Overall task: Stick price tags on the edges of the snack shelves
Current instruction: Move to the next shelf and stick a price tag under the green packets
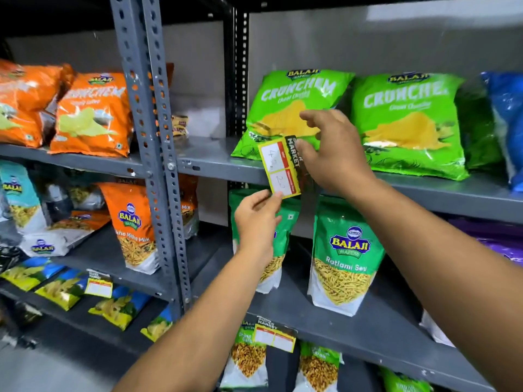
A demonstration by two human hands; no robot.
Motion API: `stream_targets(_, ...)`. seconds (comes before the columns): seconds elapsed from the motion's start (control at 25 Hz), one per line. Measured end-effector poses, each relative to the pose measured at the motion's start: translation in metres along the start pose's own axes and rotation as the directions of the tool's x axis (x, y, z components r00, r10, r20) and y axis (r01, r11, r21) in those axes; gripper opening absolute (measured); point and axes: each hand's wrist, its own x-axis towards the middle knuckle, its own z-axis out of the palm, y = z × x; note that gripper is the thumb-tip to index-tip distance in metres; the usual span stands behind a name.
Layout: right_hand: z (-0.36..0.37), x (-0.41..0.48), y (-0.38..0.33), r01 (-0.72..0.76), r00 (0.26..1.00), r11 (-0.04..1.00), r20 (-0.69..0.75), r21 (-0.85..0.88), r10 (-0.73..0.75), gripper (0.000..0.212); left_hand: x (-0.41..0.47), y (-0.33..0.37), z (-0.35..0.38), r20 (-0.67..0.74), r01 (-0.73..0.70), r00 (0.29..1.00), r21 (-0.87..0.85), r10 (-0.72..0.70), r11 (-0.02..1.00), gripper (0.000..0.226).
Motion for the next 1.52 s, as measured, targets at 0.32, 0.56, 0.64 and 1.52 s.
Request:
stream_targets(0.32, 0.023, -0.102, 0.006, -0.469, 0.862, 0.769, 0.034, 0.434, 0.507, 0.012, 0.031, 0.098, 0.016, 0.51, -0.783, 0.566, 0.579, 0.648, 0.229, 0.035)
stream_targets(0.56, 0.047, -0.098, -0.006, -0.617, 0.56, 0.045, 0.399, 0.785, 0.726, 0.012, 0.049, 0.123, 0.036, 0.739, -0.78, 0.624, 0.606, 0.255, 0.153, 0.017)
stream_targets(0.64, 0.044, -0.093, -0.009, -0.608, 0.558, 0.026, 0.404, 0.793, 0.725, 0.011, 0.047, 0.12, 0.033, 0.732, -0.79, 0.612, 0.586, 0.298, 0.182, 0.014)
stream_targets(1.52, 0.034, -0.104, 0.014, -0.424, 0.867, 0.757, -0.017, 0.497, 0.497, 0.017, 0.043, 0.048, -0.042, 0.396, -0.573, 0.819, 0.612, 0.415, 0.546, 0.015)
